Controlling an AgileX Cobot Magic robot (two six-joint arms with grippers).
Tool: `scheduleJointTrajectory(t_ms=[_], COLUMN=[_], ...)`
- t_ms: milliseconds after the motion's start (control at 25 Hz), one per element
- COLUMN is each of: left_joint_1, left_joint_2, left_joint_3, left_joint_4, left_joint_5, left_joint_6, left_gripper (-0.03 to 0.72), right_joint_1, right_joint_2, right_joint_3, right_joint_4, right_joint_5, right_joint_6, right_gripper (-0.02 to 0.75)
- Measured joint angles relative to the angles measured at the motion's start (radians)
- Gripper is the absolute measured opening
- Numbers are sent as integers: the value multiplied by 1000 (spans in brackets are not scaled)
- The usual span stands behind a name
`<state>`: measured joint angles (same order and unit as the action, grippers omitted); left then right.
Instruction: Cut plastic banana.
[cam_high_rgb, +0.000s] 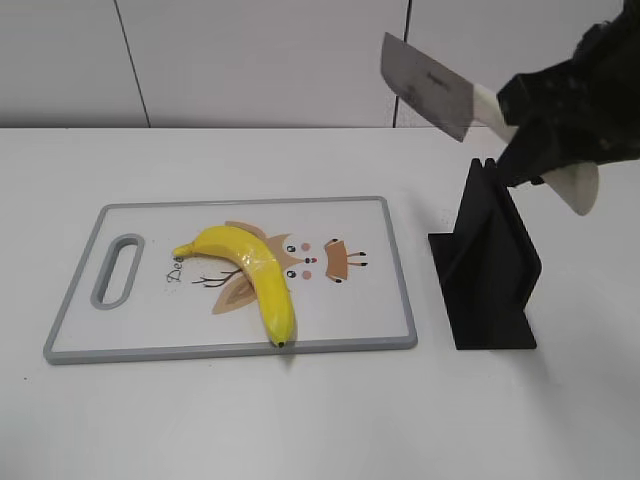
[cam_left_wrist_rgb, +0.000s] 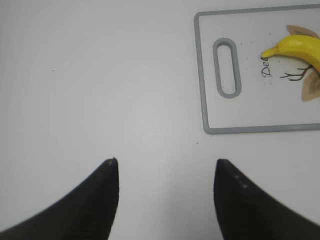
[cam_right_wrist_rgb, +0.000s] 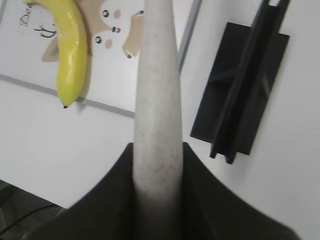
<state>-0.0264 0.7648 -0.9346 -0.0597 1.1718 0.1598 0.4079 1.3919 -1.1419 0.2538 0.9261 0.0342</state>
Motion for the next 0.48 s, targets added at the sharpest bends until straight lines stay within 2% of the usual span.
scheduleJointTrajectory(t_ms=[280, 480], left_joint_1=[0, 0], left_joint_2=[-328, -537], left_joint_3=[253, 337], left_joint_4=[50, 49], left_joint_5=[-52, -23], left_joint_6=[1, 0], left_gripper=[556, 556], right_joint_1=[0, 0], right_joint_2=[-98, -147], right_joint_3=[62, 91], right_joint_4=[-103, -114], right_joint_5=[-7, -5], right_joint_6=[98, 134], right_gripper=[169, 169])
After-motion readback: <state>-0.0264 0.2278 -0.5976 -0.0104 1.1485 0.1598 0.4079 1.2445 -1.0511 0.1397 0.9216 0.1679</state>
